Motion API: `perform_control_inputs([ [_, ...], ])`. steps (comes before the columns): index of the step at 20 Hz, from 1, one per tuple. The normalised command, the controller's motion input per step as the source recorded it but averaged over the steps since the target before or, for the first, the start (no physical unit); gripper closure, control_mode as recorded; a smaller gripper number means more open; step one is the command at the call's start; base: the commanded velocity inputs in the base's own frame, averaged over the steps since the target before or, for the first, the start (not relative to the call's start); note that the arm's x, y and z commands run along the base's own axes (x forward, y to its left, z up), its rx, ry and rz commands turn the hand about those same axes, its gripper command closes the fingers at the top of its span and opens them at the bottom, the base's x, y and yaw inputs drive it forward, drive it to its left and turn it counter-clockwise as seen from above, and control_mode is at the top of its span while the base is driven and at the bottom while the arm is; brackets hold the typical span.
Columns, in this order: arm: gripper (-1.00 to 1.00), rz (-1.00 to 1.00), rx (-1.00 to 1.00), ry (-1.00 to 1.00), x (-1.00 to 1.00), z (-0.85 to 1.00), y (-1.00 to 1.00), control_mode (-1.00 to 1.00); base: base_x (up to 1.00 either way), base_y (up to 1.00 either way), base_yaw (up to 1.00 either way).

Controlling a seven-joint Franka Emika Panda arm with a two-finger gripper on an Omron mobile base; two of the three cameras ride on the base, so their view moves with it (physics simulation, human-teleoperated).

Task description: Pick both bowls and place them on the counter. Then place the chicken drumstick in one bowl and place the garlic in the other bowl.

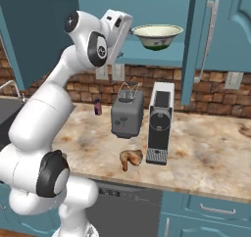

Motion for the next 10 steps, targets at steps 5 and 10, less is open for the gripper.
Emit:
perform_control_inputs([
  [5,-1.0,0.0,0.0,0.06,0.38,0.0,-0.05,-1.0,0.0,0.0,0.0],
  [10,-1.0,0.0,0.0,0.05,0.36,0.0,-0.09,-1.0,0.0,0.0,0.0],
])
